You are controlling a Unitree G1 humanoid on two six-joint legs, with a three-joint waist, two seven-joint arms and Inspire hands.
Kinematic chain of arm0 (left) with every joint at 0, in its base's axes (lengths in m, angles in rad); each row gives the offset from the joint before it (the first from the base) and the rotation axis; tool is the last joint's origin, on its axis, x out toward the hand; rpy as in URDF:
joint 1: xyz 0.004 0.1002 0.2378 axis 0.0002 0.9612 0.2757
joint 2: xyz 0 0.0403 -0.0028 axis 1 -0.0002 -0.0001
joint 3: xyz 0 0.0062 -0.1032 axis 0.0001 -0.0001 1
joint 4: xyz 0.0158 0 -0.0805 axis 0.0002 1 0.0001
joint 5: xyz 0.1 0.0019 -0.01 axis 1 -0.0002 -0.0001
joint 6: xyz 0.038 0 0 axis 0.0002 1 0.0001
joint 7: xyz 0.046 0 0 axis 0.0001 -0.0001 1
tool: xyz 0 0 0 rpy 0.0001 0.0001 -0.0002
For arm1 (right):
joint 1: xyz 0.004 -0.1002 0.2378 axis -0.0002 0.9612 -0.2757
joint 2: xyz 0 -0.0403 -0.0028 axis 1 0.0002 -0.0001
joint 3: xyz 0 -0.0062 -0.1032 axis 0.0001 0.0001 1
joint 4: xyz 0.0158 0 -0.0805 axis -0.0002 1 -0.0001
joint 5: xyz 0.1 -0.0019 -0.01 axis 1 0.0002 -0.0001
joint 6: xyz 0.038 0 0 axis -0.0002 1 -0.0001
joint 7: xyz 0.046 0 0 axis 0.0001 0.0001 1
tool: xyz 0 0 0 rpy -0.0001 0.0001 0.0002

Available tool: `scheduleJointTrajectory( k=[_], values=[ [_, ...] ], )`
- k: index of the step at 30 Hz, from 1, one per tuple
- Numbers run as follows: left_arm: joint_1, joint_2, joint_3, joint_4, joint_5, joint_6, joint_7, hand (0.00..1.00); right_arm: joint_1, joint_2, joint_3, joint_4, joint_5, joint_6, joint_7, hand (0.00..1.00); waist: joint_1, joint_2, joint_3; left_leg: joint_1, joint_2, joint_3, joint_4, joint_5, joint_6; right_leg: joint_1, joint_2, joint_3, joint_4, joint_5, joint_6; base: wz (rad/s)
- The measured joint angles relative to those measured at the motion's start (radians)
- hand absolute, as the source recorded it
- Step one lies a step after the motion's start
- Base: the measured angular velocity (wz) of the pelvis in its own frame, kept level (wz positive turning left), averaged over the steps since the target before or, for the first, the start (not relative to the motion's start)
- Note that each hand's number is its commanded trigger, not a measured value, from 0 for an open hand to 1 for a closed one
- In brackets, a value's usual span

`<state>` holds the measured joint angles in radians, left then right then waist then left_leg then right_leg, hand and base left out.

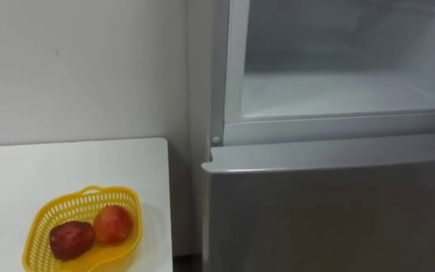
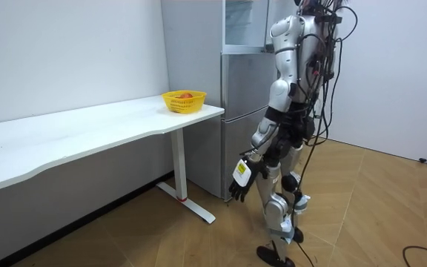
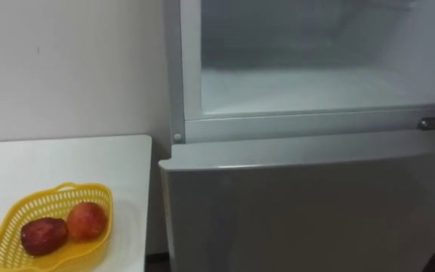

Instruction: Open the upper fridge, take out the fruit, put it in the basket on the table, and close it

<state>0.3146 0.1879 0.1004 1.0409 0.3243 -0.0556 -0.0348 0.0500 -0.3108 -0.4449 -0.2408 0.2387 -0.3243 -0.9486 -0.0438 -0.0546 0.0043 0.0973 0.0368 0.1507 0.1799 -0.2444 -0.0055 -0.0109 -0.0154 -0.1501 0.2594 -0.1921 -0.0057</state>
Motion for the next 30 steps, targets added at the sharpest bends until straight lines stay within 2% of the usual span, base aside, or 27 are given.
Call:
scheduleJointTrajectory(
  k=[2, 6, 8, 10, 16, 20, 23, 25, 28, 30],
  values=[
    [0.001, 0.000, 0.000, 0.002, -0.001, 0.000, 0.001, 0.00, -0.013, -0.004, 0.007, -0.018, -0.017, 0.000, 0.012, 0.00, 0.002, -0.004, -0.0007, 0.000, 0.000, -0.003, 0.004, 0.000, 0.000, 0.003, 0.000, -0.003, 0.000, -0.001, -0.001, 0.06],
    [-0.002, 0.004, 0.000, 0.029, -0.001, -0.001, 0.007, 0.00, -0.085, -0.041, 0.010, -0.060, -0.030, -0.010, 0.035, 0.00, 0.001, -0.023, -0.0013, 0.003, 0.001, -0.021, 0.015, 0.000, 0.000, 0.027, 0.000, -0.019, -0.018, -0.001, -0.001, 0.14],
    [-0.010, 0.008, 0.000, 0.049, 0.001, 0.000, 0.015, 0.00, -0.099, -0.051, 0.010, -0.057, -0.055, -0.011, 0.046, 0.00, 0.017, -0.029, -0.0028, 0.004, 0.001, -0.024, 0.017, 0.000, 0.000, 0.030, 0.000, -0.020, -0.023, -0.001, -0.001, 0.08],
    [-0.009, 0.009, -0.001, 0.051, 0.012, 0.003, 0.023, 0.00, -0.108, -0.051, 0.020, -0.056, -0.056, -0.009, 0.066, 0.00, 0.029, -0.036, 0.0023, 0.002, 0.002, -0.027, 0.017, 0.000, 0.000, 0.028, 0.000, -0.024, -0.023, 0.000, -0.002, 0.03],
    [-0.015, 0.009, 0.000, 0.049, 0.042, 0.007, 0.023, 0.00, -0.113, -0.051, 0.036, -0.047, -0.069, -0.005, 0.161, 0.00, 0.054, -0.028, 0.0013, 0.000, 0.002, -0.046, 0.017, 0.000, 0.000, 0.033, -0.002, -0.042, -0.022, 0.002, -0.002, 0.07],
    [-0.015, 0.009, 0.000, 0.060, 0.042, 0.017, 0.007, 0.00, -0.139, -0.052, 0.074, -0.016, -0.097, 0.000, 0.234, 0.00, 0.054, -0.015, 0.0055, 0.005, 0.002, -0.050, 0.016, 0.000, -0.001, 0.042, -0.001, -0.045, -0.022, 0.002, -0.002, 0.03],
    [-0.012, 0.009, -0.002, 0.057, 0.040, 0.029, -0.001, 0.00, -0.151, -0.056, 0.112, 0.036, -0.128, 0.022, 0.280, 0.00, 0.062, -0.016, 0.0062, 0.018, 0.003, -0.049, 0.012, 0.001, -0.002, 0.050, -0.001, -0.043, -0.023, 0.002, -0.002, 0.00],
    [-0.018, 0.009, -0.004, 0.041, 0.041, 0.042, -0.017, 0.00, -0.153, -0.059, 0.146, 0.075, -0.132, 0.048, 0.326, 0.00, 0.072, -0.023, 0.0084, 0.016, 0.003, -0.048, 0.015, 0.001, -0.002, 0.052, -0.001, -0.044, -0.024, 0.002, -0.002, 0.00],
    [-0.014, 0.009, -0.004, 0.008, 0.042, 0.058, -0.029, 0.00, -0.176, -0.060, 0.170, 0.142, -0.134, 0.078, 0.402, 0.00, 0.080, -0.032, 0.0070, 0.016, 0.004, -0.048, 0.022, 0.001, -0.002, 0.061, -0.001, -0.048, -0.040, 0.007, -0.004, 0.01],
    [-0.009, 0.008, -0.004, -0.006, 0.041, 0.061, -0.041, 0.00, -0.202, -0.063, 0.181, 0.190, -0.135, 0.075, 0.430, 0.00, 0.078, -0.032, 0.0067, 0.017, 0.003, -0.049, 0.022, 0.001, -0.002, 0.061, -0.002, -0.047, -0.041, 0.008, -0.004, -0.02]
  ],
)
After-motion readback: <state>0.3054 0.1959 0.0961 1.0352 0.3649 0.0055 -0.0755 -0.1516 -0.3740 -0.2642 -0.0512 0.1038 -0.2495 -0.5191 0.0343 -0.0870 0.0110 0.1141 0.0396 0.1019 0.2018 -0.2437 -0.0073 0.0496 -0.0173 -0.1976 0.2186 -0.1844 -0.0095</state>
